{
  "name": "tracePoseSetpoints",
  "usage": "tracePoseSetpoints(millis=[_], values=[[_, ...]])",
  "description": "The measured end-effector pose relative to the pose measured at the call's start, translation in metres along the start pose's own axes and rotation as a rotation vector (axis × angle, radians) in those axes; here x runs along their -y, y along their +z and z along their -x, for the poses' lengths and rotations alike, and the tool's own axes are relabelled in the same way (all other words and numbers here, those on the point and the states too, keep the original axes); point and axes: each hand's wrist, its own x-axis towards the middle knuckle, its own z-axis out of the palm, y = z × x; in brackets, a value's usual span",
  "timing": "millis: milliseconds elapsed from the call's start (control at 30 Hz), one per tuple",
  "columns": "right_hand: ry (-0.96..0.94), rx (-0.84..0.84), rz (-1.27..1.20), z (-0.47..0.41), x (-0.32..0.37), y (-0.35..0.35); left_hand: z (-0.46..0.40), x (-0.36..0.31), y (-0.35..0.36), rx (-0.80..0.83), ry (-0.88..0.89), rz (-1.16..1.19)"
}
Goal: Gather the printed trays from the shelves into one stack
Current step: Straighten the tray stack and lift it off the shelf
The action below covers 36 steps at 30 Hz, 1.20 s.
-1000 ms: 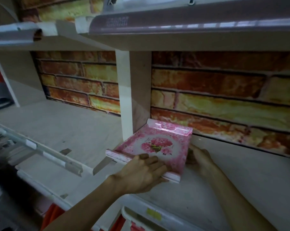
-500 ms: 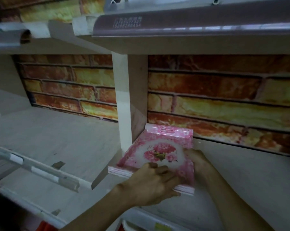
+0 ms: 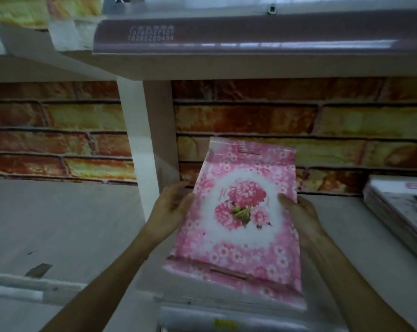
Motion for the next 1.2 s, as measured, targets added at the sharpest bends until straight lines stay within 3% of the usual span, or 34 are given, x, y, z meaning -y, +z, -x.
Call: tracePoseSetpoints(millis=[167, 267, 333, 467, 567, 933, 1200], values=[[-0.045, -0.088, -0.025, 0.025, 0.017, -0.029, 0.0, -0.021, 0.03, 0.376, -0.351, 0.706], [-0.099, -0.119, -0.014, 0.04, 0.031, -0.051, 0.003, -0.037, 0.051, 0.5, -0.401, 0.865], [-0.126, -0.126, -0.002, 0.048, 0.039, -0.067, 0.006, -0.048, 0.068, 0.488, -0.371, 0.837], [-0.151, -0.167, 0.013, 0.069, 0.058, -0.103, 0.011, -0.072, 0.103, 0.289, -0.202, 0.626], [-0.167, -0.21, 0.035, 0.083, 0.073, -0.135, 0.02, -0.1, 0.126, 0.3, -0.141, 0.575], [-0.189, -0.289, 0.125, 0.114, 0.127, -0.281, 0.07, -0.199, 0.24, 0.325, -0.151, 0.688], [-0.201, -0.249, 0.175, 0.137, 0.154, -0.375, 0.086, -0.259, 0.311, 0.29, -0.216, 0.755]])
